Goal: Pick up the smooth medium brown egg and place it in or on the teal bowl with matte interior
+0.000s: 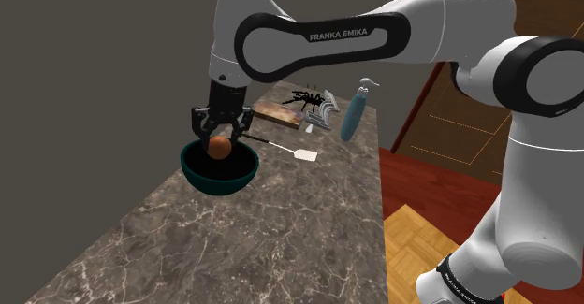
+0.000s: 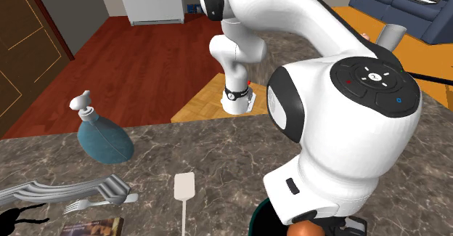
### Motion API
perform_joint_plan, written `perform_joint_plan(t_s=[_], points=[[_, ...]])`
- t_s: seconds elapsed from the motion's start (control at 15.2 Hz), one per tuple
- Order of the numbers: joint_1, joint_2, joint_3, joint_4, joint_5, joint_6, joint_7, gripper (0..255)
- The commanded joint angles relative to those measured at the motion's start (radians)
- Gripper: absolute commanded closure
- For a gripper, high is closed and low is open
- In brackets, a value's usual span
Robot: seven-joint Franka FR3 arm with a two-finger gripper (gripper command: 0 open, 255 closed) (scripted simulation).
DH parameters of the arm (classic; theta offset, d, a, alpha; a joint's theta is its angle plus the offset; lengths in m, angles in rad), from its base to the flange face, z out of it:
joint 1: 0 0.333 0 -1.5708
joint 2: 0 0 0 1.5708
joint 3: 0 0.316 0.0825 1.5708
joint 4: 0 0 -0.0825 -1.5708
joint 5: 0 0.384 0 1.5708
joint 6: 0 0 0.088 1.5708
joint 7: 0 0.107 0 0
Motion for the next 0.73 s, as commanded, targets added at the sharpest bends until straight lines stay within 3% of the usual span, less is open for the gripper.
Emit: perform_joint_plan(t_s=[0.0, 0.46, 0.53, 0.66], points=[[-0.001, 0.004, -0.001, -0.009, -0.002, 0.013, -0.001, 255], [-0.001, 0.004, -0.001, -0.008, -0.002, 0.013, -0.001, 255], [-0.001, 0.004, -0.001, -0.008, -0.002, 0.013, -0.001, 0], [-0.001, 0.004, -0.001, -0.009, -0.002, 0.013, -0.001, 0]])
